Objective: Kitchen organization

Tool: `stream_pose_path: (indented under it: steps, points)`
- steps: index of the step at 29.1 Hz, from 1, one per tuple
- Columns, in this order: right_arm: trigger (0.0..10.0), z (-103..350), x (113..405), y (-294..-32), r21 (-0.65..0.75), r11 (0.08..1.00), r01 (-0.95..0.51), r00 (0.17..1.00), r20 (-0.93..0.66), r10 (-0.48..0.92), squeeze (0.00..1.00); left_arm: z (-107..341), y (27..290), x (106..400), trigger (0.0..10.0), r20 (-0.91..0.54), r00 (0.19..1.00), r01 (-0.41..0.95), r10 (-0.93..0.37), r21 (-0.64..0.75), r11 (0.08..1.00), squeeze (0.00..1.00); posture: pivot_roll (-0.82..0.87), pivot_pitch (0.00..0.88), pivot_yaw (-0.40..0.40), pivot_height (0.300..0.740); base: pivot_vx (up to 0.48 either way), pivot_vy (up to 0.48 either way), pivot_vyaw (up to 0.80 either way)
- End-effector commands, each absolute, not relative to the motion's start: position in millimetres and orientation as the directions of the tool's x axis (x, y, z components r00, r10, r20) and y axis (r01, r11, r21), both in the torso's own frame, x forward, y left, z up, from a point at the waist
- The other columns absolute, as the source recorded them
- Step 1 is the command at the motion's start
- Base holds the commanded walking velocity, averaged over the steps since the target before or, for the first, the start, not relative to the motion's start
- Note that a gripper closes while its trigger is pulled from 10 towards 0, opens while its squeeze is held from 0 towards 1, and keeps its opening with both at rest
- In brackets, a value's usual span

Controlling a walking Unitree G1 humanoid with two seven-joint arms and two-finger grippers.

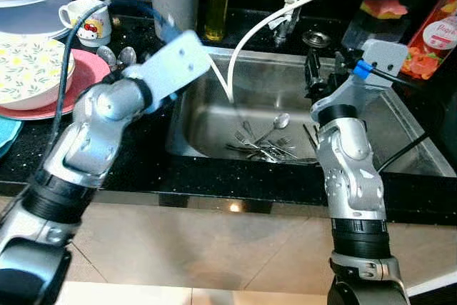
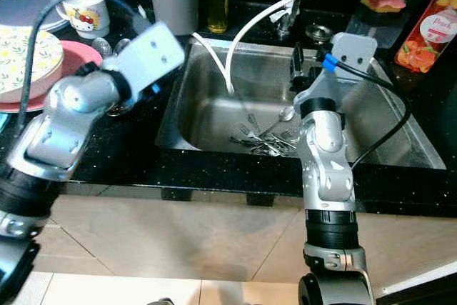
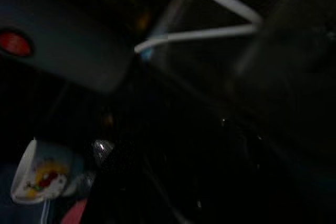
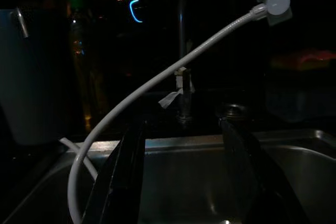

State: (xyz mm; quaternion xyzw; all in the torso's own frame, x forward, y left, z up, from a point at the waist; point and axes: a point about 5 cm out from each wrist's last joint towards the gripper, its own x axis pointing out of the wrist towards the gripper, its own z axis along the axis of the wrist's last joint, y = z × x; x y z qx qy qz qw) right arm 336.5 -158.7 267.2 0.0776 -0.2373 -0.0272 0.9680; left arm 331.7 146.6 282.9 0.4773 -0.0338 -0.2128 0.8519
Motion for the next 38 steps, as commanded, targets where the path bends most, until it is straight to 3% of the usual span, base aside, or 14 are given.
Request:
stream_pose_path:
  steps: [1, 10, 12, 13, 14, 18, 19, 27, 31, 32, 34, 35, 36, 38]
  points:
    - [10.0, 266, 337, -155, 0.165, 0.986, 0.008, 0.886, 0.457, -0.084, 0.00, 279, 144, 322, 10.0, -0.195, 0.891, 0.363, -0.410, 0.849, 0.385, 0.00, 0.28, 0.058, -0.056, 0.740, 0.000, 0.000, 0.00]
    - [10.0, 264, 339, -155, 0.175, 0.985, 0.007, 0.888, 0.452, -0.086, 0.00, 271, 165, 308, 10.0, -0.346, 0.869, 0.436, -0.352, 0.873, 0.217, 0.00, 0.31, 0.072, -0.047, 0.740, 0.000, 0.000, 0.00]
    - [10.0, 264, 340, -156, 0.177, 0.984, 0.010, 0.888, 0.451, -0.090, 0.00, 270, 171, 305, 10.0, -0.377, 0.871, 0.445, -0.313, 0.877, 0.182, 0.17, 0.32, 0.076, -0.046, 0.740, 0.000, 0.000, 0.00]
    - [10.0, 264, 340, -156, 0.179, 0.984, 0.011, 0.888, 0.450, -0.092, 0.00, 269, 175, 305, 10.0, -0.387, 0.874, 0.445, -0.294, 0.880, 0.165, 0.69, 0.32, 0.077, -0.047, 0.740, 0.000, 0.000, 0.00]
    - [10.0, 263, 340, -156, 0.181, 0.983, 0.010, 0.888, 0.450, -0.092, 0.00, 269, 177, 304, 10.0, -0.391, 0.876, 0.445, -0.283, 0.881, 0.160, 1.00, 0.32, 0.078, -0.047, 0.740, 0.000, 0.000, 0.00]
    - [10.0, 263, 341, -154, 0.185, 0.983, 0.003, 0.889, 0.449, -0.088, 0.00, 270, 180, 303, 10.0, -0.394, 0.880, 0.442, -0.265, 0.884, 0.154, 1.00, 0.33, 0.081, -0.049, 0.740, 0.000, 0.000, 0.00]
    - [10.0, 262, 341, -152, 0.186, 0.983, 0.000, 0.890, 0.449, -0.084, 0.00, 269, 182, 302, 10.0, -0.410, 0.875, 0.454, -0.258, 0.880, 0.142, 0.00, 0.33, 0.082, -0.049, 0.740, 0.000, 0.000, 0.00]
    - [10.0, 263, 341, -153, 0.187, 0.982, 0.000, 0.889, 0.451, -0.086, 0.00, 259, 191, 302, 10.0, -0.449, 0.869, 0.480, -0.209, 0.868, 0.126, 0.00, 0.32, 0.086, -0.050, 0.740, 0.000, 0.000, 0.00]
    - [10.0, 263, 341, -154, 0.186, 0.982, 0.001, 0.889, 0.451, -0.087, 0.00, 255, 199, 304, 7.9, -0.461, 0.872, 0.479, -0.165, 0.872, 0.097, 0.00, 0.32, 0.088, -0.052, 0.740, 0.000, 0.000, 0.00]
    - [10.0, 262, 341, -154, 0.186, 0.983, 0.003, 0.889, 0.450, -0.087, 0.00, 250, 203, 306, 4.5, -0.470, 0.870, 0.486, -0.151, 0.869, 0.097, 0.00, 0.32, 0.090, -0.053, 0.740, 0.000, 0.000, 0.00]
    - [10.0, 262, 341, -154, 0.186, 0.983, 0.003, 0.889, 0.450, -0.088, 0.00, 248, 204, 306, 4.5, -0.477, 0.867, 0.492, -0.147, 0.865, 0.099, 0.00, 0.32, 0.090, -0.053, 0.740, 0.000, 0.000, 0.00]
    - [10.0, 262, 341, -154, 0.186, 0.983, 0.003, 0.889, 0.449, -0.088, 0.00, 245, 204, 307, 1.0, -0.485, 0.862, 0.501, -0.148, 0.859, 0.105, 0.00, 0.32, 0.091, -0.053, 0.740, 0.000, 0.000, 0.00]
    - [10.0, 262, 340, -154, 0.185, 0.983, 0.003, 0.889, 0.450, -0.088, 0.00, 243, 204, 308, 0.0, -0.489, 0.860, 0.505, -0.147, 0.857, 0.106, 0.00, 0.31, 0.093, -0.052, 0.740, 0.000, 0.000, 0.00]
    - [10.0, 262, 340, -154, 0.186, 0.983, 0.004, 0.888, 0.451, -0.089, 0.00, 241, 203, 309, 0.0, -0.496, 0.854, 0.515, -0.158, 0.850, 0.113, 0.00, 0.31, 0.093, -0.052, 0.740, 0.000, 0.000, 0.00]
